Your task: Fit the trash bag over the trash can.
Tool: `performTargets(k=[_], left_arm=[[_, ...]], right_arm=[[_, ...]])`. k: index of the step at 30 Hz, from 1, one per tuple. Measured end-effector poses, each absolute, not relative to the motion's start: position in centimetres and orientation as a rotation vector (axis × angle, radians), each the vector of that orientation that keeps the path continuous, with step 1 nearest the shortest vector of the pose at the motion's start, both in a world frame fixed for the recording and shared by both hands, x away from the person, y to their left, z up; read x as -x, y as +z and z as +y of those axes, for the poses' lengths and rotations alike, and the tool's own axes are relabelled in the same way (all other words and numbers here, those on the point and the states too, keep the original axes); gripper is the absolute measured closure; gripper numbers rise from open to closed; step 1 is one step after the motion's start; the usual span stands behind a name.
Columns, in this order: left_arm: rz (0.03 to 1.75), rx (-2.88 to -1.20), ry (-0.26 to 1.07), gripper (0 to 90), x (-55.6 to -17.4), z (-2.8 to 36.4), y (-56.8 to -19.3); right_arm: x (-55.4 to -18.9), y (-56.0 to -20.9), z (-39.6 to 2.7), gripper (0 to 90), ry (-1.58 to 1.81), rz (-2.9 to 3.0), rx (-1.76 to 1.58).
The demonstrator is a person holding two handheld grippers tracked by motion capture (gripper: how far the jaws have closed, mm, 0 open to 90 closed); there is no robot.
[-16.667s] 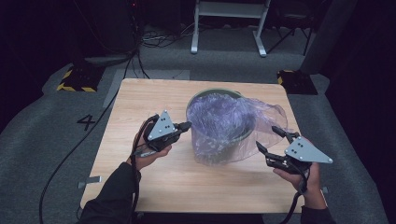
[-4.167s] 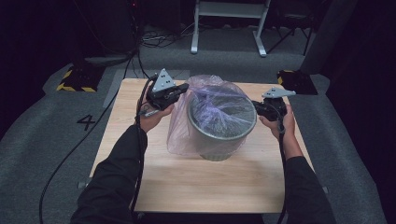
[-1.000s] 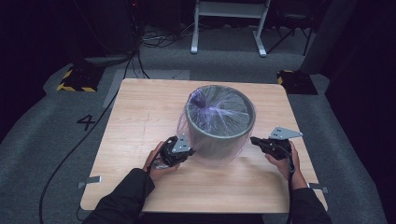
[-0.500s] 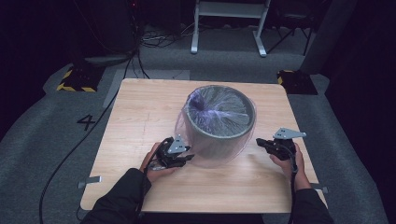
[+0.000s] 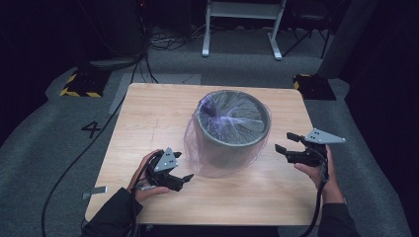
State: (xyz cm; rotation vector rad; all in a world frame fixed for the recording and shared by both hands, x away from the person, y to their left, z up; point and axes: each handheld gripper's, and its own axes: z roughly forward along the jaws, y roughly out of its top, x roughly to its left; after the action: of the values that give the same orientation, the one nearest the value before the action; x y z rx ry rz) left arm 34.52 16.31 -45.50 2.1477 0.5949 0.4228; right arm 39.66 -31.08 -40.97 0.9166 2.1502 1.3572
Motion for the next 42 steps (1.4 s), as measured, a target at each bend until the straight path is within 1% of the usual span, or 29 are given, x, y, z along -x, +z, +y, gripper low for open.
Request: performTargets(k=[7, 9, 16, 22, 31, 36, 42], left_arm=[[0.678, -2.213, 0.41, 15.6, -35.0, 18.1, -47.1], [0.707, -2.225, 0.41, 15.7, -35.1, 18.5, -47.5], [0.761, -2.225, 0.393, 15.9, -34.9, 19.2, -49.0], [0.758, -2.229, 0.384, 15.7, -34.6, 19.2, -49.6], [0.752, -2.244, 0.348, 15.6, -34.6, 19.4, -50.3], [0.766, -2.242, 0.312, 15.2, -34.9, 19.7, -50.4], [0.761, -2.241, 0.307, 14.7, -35.0, 19.7, -50.4]], right_arm=[[-40.0, -38.5, -29.9, 21.0, 1.384, 2.14, -0.852], [-39.9, -37.6, -29.5, 25.1, 1.41, 2.147, -0.822], [-40.3, -34.5, -27.6, 25.1, 1.388, 2.148, -0.751], [-41.4, -32.5, -26.0, 24.2, 1.442, 2.122, -0.746], [-43.1, -31.1, -22.4, 26.5, 1.401, 2.194, -0.692], [-43.8, -31.2, -20.4, 27.3, 1.326, 2.241, -0.67], [-44.4, -31.8, -18.3, 27.9, 1.28, 2.298, -0.649]])
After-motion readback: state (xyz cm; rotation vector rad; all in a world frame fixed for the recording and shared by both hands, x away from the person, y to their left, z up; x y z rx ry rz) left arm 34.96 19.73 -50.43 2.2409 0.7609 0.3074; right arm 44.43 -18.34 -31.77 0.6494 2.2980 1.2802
